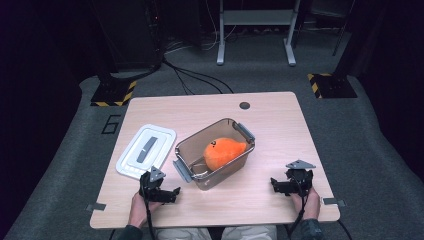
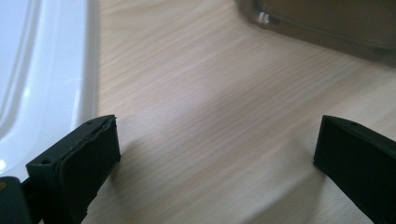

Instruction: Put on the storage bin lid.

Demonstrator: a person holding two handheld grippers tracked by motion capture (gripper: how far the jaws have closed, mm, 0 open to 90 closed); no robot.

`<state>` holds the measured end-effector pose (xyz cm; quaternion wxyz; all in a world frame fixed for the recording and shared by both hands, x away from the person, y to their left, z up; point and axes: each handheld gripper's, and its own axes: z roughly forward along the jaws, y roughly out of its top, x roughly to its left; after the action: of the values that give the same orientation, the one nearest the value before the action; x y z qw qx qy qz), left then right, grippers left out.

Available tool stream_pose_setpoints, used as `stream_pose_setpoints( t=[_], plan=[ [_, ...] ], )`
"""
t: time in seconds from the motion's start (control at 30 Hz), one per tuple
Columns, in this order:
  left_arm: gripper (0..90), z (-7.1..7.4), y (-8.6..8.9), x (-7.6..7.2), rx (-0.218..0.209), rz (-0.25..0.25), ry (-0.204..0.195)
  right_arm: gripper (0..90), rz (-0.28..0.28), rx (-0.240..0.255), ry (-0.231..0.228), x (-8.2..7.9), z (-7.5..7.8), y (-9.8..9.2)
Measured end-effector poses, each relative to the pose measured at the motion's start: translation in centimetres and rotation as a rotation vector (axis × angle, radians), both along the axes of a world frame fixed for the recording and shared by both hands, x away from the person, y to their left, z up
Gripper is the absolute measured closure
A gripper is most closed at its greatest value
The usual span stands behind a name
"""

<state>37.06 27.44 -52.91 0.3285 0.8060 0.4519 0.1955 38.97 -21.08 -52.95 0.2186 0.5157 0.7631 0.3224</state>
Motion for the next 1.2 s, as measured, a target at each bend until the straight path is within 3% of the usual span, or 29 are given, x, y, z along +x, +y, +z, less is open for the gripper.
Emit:
stream_pose_setpoints(
  t=[0.13,0.3,0.33,0.57,0.7,1.2],
  plan=[
    [4.4,0.7,1.2,0.3,-0.007,0.04,-0.012,0.0,0.002,-0.005,0.0,0.1,0.0,0.0],
    [4.5,2.2,3.1,1.2,-0.073,0.085,-0.006,0.0,0.0,-0.001,0.0,0.2,0.0,0.0],
    [4.5,2.5,3.4,1.3,-0.101,0.094,-0.009,0.0,-0.003,0.0,0.0,0.2,0.0,0.1],
    [4.8,4.2,5.7,2.7,-0.118,0.132,-0.051,0.0,-0.002,0.002,0.001,0.2,0.0,0.1],
    [5.0,4.7,7.0,4.0,-0.13,0.158,-0.047,0.0,0.0,0.001,0.001,0.2,0.0,0.1],
    [3.7,5.0,8.8,9.3,-0.084,0.232,-0.019,0.0,-0.002,0.002,-0.001,0.3,0.0,0.1]
  ],
)
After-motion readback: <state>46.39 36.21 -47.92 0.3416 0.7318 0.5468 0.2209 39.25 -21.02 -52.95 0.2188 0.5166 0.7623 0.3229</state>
